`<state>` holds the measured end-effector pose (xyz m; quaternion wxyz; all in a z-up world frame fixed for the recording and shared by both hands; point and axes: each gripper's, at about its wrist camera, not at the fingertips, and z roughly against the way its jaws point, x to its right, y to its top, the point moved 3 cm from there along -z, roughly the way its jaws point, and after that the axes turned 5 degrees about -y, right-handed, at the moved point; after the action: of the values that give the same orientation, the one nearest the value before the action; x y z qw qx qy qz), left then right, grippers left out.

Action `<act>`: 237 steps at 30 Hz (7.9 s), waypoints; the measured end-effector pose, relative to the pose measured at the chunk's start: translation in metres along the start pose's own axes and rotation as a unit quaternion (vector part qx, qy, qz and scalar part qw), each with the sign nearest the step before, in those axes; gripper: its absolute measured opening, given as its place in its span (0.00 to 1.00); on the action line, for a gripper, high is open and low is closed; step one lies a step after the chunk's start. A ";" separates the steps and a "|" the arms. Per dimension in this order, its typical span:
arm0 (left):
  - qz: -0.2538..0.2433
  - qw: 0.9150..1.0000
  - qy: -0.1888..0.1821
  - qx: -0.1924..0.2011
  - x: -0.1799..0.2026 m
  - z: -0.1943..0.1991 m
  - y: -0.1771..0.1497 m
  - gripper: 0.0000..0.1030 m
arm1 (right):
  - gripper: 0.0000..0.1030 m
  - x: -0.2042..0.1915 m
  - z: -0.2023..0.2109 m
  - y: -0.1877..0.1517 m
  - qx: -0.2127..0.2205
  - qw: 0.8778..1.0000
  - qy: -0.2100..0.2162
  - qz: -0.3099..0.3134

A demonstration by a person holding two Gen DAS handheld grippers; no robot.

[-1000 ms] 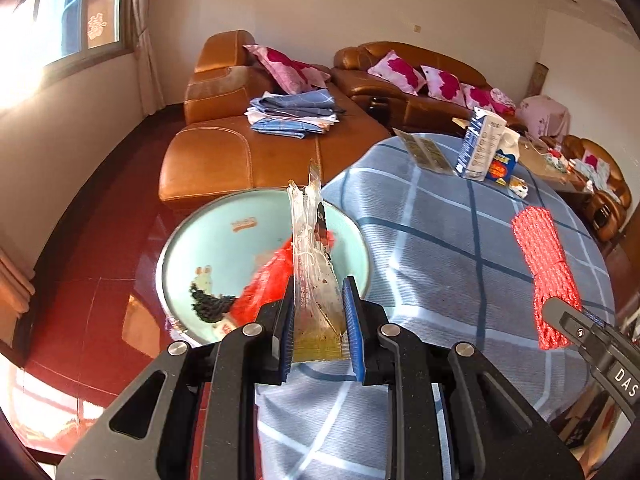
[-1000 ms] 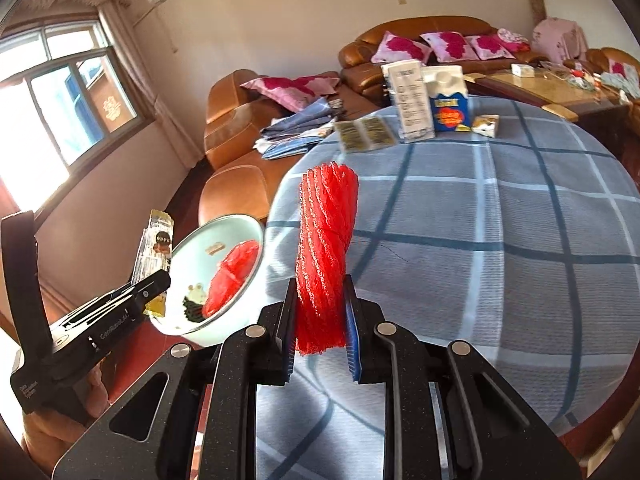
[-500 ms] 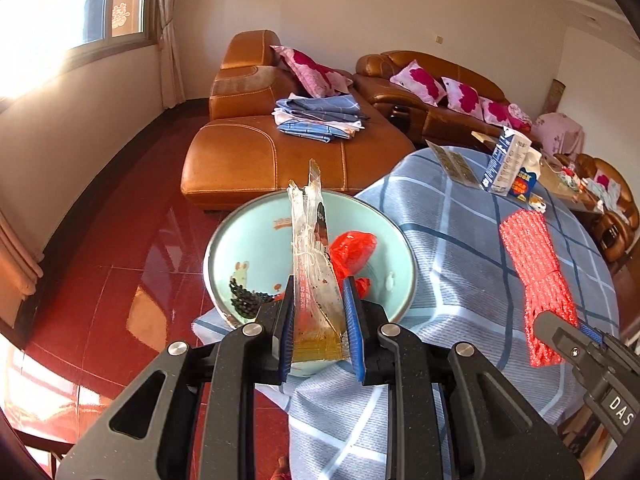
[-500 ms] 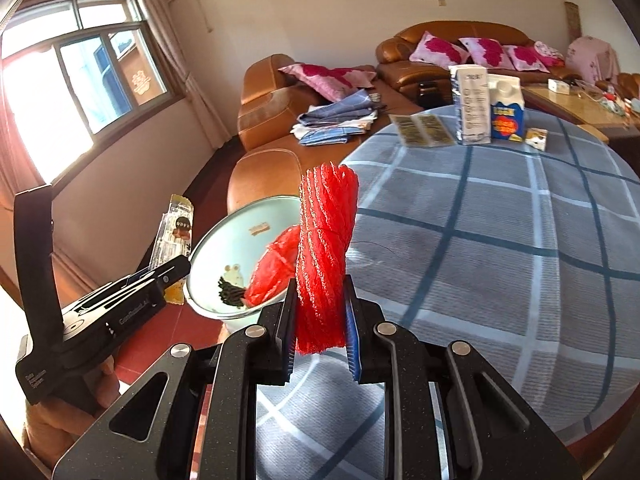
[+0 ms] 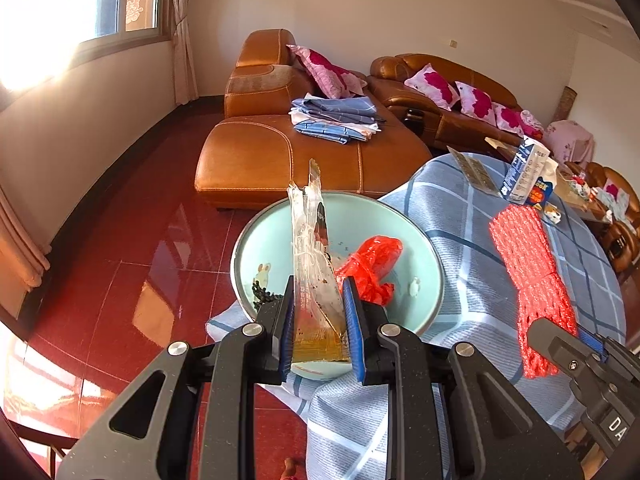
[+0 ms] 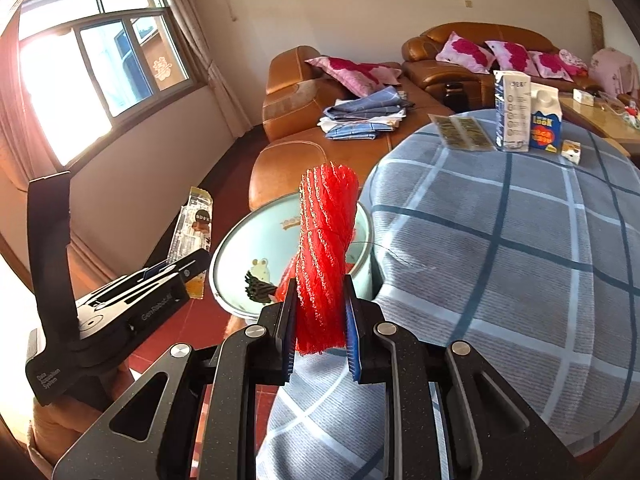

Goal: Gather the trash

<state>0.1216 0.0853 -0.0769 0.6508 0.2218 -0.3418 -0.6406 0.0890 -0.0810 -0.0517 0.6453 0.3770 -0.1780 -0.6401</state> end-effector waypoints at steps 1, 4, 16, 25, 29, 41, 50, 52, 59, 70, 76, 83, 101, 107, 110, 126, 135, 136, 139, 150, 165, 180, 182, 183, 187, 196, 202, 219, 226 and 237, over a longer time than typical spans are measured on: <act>0.001 1.000 0.001 -0.001 -0.001 -0.001 0.001 0.21 | 0.20 -0.002 -0.001 0.001 0.000 1.000 0.002 0.002; 0.005 1.000 0.006 -0.003 -0.005 -0.005 0.003 0.21 | 0.20 -0.008 -0.007 0.004 -0.001 1.000 0.008 0.008; 0.005 1.000 0.017 -0.011 -0.011 -0.026 0.012 0.21 | 0.20 -0.016 -0.031 0.019 -0.003 1.000 0.014 0.015; 0.014 0.999 0.016 -0.027 -0.013 -0.050 0.020 0.21 | 0.20 -0.015 -0.056 0.027 -0.014 1.000 0.013 0.016; 0.018 0.999 0.019 -0.036 -0.017 -0.063 0.023 0.21 | 0.20 -0.012 -0.068 0.032 -0.021 1.000 0.013 0.018; 0.020 0.997 0.028 -0.072 -0.018 -0.105 0.024 0.21 | 0.20 -0.005 -0.108 0.033 -0.059 0.998 0.007 0.025; 0.019 0.995 0.033 -0.091 -0.019 -0.125 0.025 0.21 | 0.20 -0.003 -0.137 0.036 -0.081 0.996 0.001 0.030; 0.020 0.995 0.035 -0.095 -0.021 -0.128 0.025 0.21 | 0.20 -0.004 -0.142 0.036 -0.084 0.996 -0.001 0.037; 0.019 0.994 0.041 -0.101 -0.024 -0.134 0.024 0.22 | 0.21 -0.003 -0.155 0.034 -0.099 0.994 -0.001 0.043; 0.018 0.993 0.040 -0.111 -0.024 -0.144 0.023 0.22 | 0.30 0.003 -0.151 0.035 -0.099 0.995 0.014 0.026; 0.016 0.993 0.037 -0.113 -0.022 -0.145 0.020 0.21 | 0.30 0.008 -0.130 0.037 -0.070 0.997 0.002 0.021; 0.003 0.992 0.045 -0.118 -0.019 -0.149 0.018 0.22 | 0.30 0.017 -0.111 0.043 -0.047 0.999 -0.012 -0.011; -0.008 0.992 0.053 -0.113 -0.011 -0.145 0.020 0.73 | 0.38 0.033 -0.081 0.040 -0.028 0.998 -0.018 -0.060; -0.002 0.991 0.053 -0.122 -0.012 -0.142 0.020 0.82 | 0.52 0.037 -0.073 0.041 -0.020 0.997 -0.023 -0.070; 0.006 0.991 0.056 -0.118 -0.015 -0.133 0.020 0.89 | 0.60 0.038 -0.071 0.040 -0.018 0.997 -0.024 -0.077; 0.049 0.987 0.115 -0.104 -0.049 -0.063 -0.023 0.94 | 0.84 0.012 -0.075 0.002 -0.060 0.996 -0.001 -0.069; 0.041 0.987 0.112 -0.109 -0.046 -0.036 -0.053 0.94 | 0.85 0.000 -0.054 -0.020 -0.060 0.996 -0.011 -0.061; 0.038 0.987 0.110 -0.108 -0.043 -0.032 -0.056 0.94 | 0.85 0.000 -0.049 -0.022 -0.057 0.997 -0.015 -0.059; 0.033 0.988 0.104 -0.106 -0.037 -0.022 -0.060 0.94 | 0.85 -0.003 -0.035 -0.025 -0.045 0.998 -0.020 -0.049; 0.032 0.995 0.080 -0.049 -0.011 0.030 -0.050 0.94 | 0.87 0.000 0.026 -0.023 0.015 0.998 -0.047 -0.037; -0.019 0.989 0.090 0.117 0.025 0.133 -0.012 0.94 | 0.93 -0.010 0.124 -0.001 0.178 0.983 -0.048 -0.016; -0.038 0.971 0.095 0.217 0.042 0.192 -0.003 0.94 | 0.95 -0.017 0.184 0.007 0.282 0.959 -0.022 -0.020; -0.039 0.971 0.094 0.216 0.043 0.193 -0.004 0.94 | 0.95 -0.016 0.183 0.007 0.280 0.959 -0.021 -0.022; -0.040 0.971 0.095 0.217 0.043 0.193 -0.004 0.94 | 0.95 -0.016 0.183 0.007 0.279 0.960 -0.019 -0.024; -0.043 0.970 0.093 0.220 0.044 0.197 -0.005 0.94 | 0.95 -0.013 0.183 0.006 0.279 0.960 -0.018 -0.032; -0.037 0.971 0.090 0.220 0.041 0.200 -0.006 0.94 | 0.95 -0.014 0.186 0.005 0.279 0.960 -0.016 -0.028; -0.042 0.971 0.090 0.218 0.043 0.199 -0.007 0.94 | 0.95 -0.014 0.185 0.004 0.278 0.960 -0.016 -0.029; -0.042 0.972 0.085 0.215 0.042 0.203 -0.004 0.94 | 0.95 -0.013 0.184 0.000 0.281 0.959 -0.017 -0.035; -0.043 0.972 0.085 0.216 0.043 0.203 -0.004 0.94 | 0.95 -0.012 0.184 0.000 0.280 0.959 -0.017 -0.034; -0.043 0.972 0.083 0.215 0.043 0.203 -0.004 0.94 | 0.95 -0.012 0.184 0.000 0.280 0.959 -0.018 -0.036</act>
<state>-0.0317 0.0730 0.0629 0.5856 0.4238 -0.4064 -0.5589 -0.0437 -0.1176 0.0715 0.4874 0.5366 -0.3481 -0.5944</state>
